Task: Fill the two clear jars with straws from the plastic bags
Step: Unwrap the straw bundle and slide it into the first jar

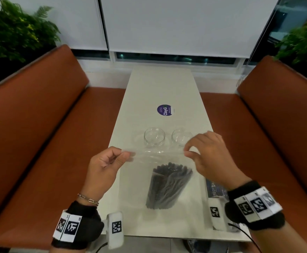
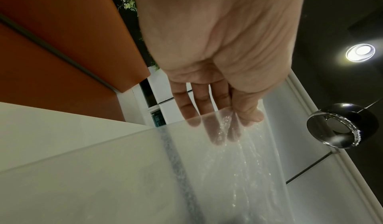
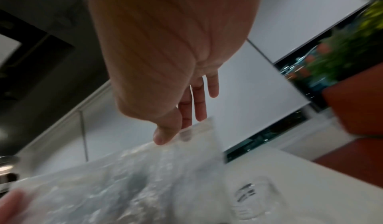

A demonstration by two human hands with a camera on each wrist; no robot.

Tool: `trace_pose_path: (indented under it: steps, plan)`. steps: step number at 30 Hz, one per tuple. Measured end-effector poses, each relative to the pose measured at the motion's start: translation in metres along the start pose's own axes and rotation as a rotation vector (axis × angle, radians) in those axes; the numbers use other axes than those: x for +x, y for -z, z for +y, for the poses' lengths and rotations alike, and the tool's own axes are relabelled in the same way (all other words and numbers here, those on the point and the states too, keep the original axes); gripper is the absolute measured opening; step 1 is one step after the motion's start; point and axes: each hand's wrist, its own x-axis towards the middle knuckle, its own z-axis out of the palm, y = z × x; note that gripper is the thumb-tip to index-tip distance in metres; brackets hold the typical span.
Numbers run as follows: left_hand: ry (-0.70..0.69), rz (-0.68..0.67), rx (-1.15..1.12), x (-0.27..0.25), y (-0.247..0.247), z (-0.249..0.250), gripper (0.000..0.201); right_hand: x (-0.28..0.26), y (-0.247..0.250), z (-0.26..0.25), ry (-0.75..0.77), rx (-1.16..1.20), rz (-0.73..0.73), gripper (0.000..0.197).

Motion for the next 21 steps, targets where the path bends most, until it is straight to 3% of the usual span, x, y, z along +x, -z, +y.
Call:
trace_pose_path:
  steps: [4,9,10,12,14,16,19,21]
  plan:
    - [0.019,-0.009,-0.033,0.000,-0.003,-0.002,0.011,-0.018,0.005,0.023,-0.186,0.027,-0.070,0.005]
    - [0.020,-0.054,-0.059,0.000,-0.007,0.001,0.012,-0.041,0.004,0.034,-0.328,0.241,-0.082,0.011]
    - [0.019,-0.066,-0.077,-0.001,-0.007,0.002,0.012,-0.045,0.003,0.035,-0.377,0.349,-0.125,0.020]
    - [0.054,-0.118,-0.134,-0.002,-0.008,0.000,0.017,-0.055,-0.002,0.038,-0.488,0.661,-0.212,0.058]
    - [0.142,-0.237,-0.193,-0.003,-0.011,-0.014,0.045,-0.065,-0.019,0.042,-0.588,0.920,-0.304,0.102]
    - [0.217,-0.398,-0.138,-0.007,-0.019,-0.027,0.073,-0.073,-0.043,0.038,-0.651,1.037,-0.415,0.123]
    - [0.253,-0.555,0.049,-0.017,-0.051,-0.034,0.084,-0.074,-0.078,0.022,-0.595,1.060,-0.509,0.113]
    - [0.266,-0.550,0.031,-0.024,-0.077,-0.038,0.090,-0.071,-0.094,0.010,-0.548,1.057,-0.493,0.098]
